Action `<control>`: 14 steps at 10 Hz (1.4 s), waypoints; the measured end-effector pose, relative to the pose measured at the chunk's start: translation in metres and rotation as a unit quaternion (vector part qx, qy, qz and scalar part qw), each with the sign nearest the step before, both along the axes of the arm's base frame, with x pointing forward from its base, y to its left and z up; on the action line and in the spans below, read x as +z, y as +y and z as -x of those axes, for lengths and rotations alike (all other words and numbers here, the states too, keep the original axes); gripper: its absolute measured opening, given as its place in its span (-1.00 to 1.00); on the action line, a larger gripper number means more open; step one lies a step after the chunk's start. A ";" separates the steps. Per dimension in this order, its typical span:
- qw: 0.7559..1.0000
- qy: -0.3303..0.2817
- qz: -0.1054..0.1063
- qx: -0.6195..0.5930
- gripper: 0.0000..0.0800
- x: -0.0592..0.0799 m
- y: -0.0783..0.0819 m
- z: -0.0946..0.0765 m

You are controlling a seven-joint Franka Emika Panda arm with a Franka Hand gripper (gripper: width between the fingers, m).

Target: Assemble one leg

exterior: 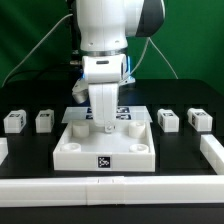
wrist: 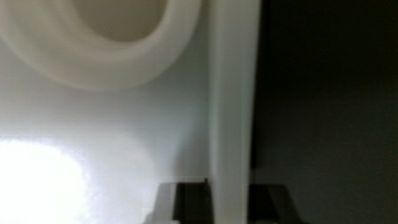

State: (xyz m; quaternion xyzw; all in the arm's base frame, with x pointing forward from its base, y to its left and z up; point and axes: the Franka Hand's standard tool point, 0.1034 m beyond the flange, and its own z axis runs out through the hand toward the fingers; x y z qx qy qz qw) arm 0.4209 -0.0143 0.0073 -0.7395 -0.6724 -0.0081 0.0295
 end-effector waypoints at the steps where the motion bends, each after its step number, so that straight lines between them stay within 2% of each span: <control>1: 1.000 0.000 0.000 0.000 -0.86 0.000 0.000 0.000; 3: 1.000 0.001 0.001 0.027 -0.86 0.003 0.003 -0.009; 4: 0.999 0.003 -0.001 0.035 -0.86 0.002 0.011 -0.014; 6: 0.998 -0.003 -0.011 0.059 -0.86 0.001 0.045 -0.030; 9: 0.998 -0.013 -0.022 0.052 -0.86 -0.001 0.077 -0.045; 13: 1.000 -0.014 -0.025 0.010 -0.86 -0.001 0.083 -0.074; 14: 1.000 -0.001 -0.021 0.004 -0.86 -0.001 0.084 -0.074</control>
Offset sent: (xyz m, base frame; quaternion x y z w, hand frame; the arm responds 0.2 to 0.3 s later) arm 0.0179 0.0333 0.0011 0.0277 0.0314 -0.1137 0.9926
